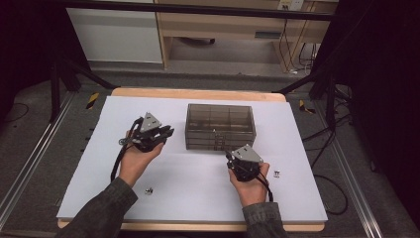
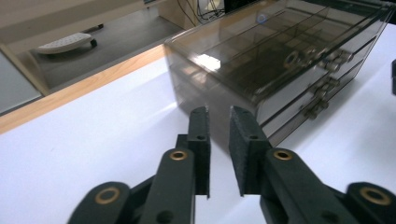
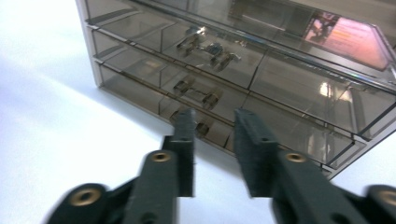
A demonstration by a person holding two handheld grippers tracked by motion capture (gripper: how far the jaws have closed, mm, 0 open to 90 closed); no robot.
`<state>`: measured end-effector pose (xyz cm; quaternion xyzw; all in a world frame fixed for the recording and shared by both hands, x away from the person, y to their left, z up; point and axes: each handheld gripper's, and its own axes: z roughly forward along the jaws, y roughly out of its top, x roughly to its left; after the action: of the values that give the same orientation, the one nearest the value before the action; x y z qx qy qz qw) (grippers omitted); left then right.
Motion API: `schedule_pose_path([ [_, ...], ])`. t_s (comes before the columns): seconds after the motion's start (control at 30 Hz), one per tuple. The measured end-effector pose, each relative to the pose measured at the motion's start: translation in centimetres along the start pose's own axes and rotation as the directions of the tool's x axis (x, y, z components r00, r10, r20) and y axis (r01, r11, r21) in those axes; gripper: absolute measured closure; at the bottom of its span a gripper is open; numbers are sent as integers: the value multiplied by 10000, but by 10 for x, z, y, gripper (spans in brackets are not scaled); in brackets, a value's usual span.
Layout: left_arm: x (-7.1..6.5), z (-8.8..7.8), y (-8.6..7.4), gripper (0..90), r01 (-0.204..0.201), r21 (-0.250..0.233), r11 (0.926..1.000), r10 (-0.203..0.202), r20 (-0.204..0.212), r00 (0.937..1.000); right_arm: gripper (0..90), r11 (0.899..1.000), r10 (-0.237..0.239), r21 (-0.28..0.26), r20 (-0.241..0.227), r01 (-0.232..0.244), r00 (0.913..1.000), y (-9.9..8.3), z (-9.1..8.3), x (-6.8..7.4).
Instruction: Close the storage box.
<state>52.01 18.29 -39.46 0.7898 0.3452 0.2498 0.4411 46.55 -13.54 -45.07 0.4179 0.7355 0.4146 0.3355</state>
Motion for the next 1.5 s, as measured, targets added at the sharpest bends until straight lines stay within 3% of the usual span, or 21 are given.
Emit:
schedule_pose_path([
  [0.1,6,-9,-13,629,58,63,10000,-56,-227,9997,514,9997,-250,28,-82,250,9997,-3,-2,-1],
  [0.13,7,-12,-18,629,53,34,10000,-52,-352,9994,514,9997,-250,28,-82,250,9997,-3,-2,-1],
  [0.2,10,-15,-28,529,119,182,9998,-107,-620,9980,441,9987,-489,145,139,487,9987,-3,-2,1],
  [0.23,11,-17,-34,457,165,303,9994,-145,-663,9977,370,9959,-859,327,404,846,9955,-4,-2,3],
  [0.27,13,-19,-39,457,235,314,9992,-212,-722,9972,370,9959,-859,327,404,846,9955,-4,-2,3],
  [0.37,17,-24,-54,397,177,421,9990,-130,-1084,9940,344,9881,-1472,534,544,1443,9876,-4,-2,6],
  [0.43,21,-27,-63,362,308,391,9988,-257,-1252,9918,366,9779,-2037,628,709,1994,9765,-4,-1,9],
  [0.53,25,-30,-74,311,344,482,9982,-266,-1544,9876,390,9514,-3014,970,1006,2922,9482,-3,1,16],
  [0.7,29,-36,-85,187,238,399,9989,-159,-1859,9824,438,8835,-4632,1488,1362,4442,8757,-7,6,28],
  [0.73,29,-37,-87,117,279,347,9990,-205,-1969,9802,454,8579,-5098,1586,1436,4887,8482,-7,8,32],
  [0.77,29,-37,-90,117,275,343,9990,-198,-2059,9784,454,8579,-5098,1586,1436,4887,8482,-7,8,32],
  [0.87,29,-37,-95,81,366,492,9981,-255,-2087,9776,480,8135,-5794,1698,1550,5562,8001,-7,11,36],
  [0.9,29,-38,-96,81,416,449,9981,-314,-2082,9776,487,7957,-6042,1732,1600,5804,7806,-7,11,38],
  [0.97,28,-42,-97,81,278,431,9987,-180,-2136,9767,502,7701,-6372,1823,1728,6113,7511,-7,13,42],
  [1.03,28,-46,-99,79,124,391,9992,-37,-2157,9764,524,7263,-6873,1851,1842,6620,7026,-6,14,46],
  [1.07,28,-48,-100,75,122,383,9992,-39,-2112,9774,531,7156,-6985,1852,1908,6735,6897,-6,15,47],
  [1.17,29,-53,-103,66,102,366,9993,-22,-2114,9774,553,6709,-7411,1933,2106,7159,6376,-5,17,53],
  [1.23,30,-57,-105,67,22,316,9995,48,-2214,9752,560,6215,-7820,2069,2219,7556,5825,-5,20,56],
  [1.3,29,-60,-108,67,11,286,9996,54,-2246,9744,565,5960,-8008,2143,2293,7739,5533,-6,22,59],
  [1.47,26,-63,-111,67,-223,372,9991,305,-2380,9708,580,5485,-8332,2318,2323,8034,5018,-7,27,63],
  [1.5,26,-63,-112,67,-256,413,9988,347,-2385,9705,581,5418,-8375,2309,2294,8082,4959,-7,29,63],
])
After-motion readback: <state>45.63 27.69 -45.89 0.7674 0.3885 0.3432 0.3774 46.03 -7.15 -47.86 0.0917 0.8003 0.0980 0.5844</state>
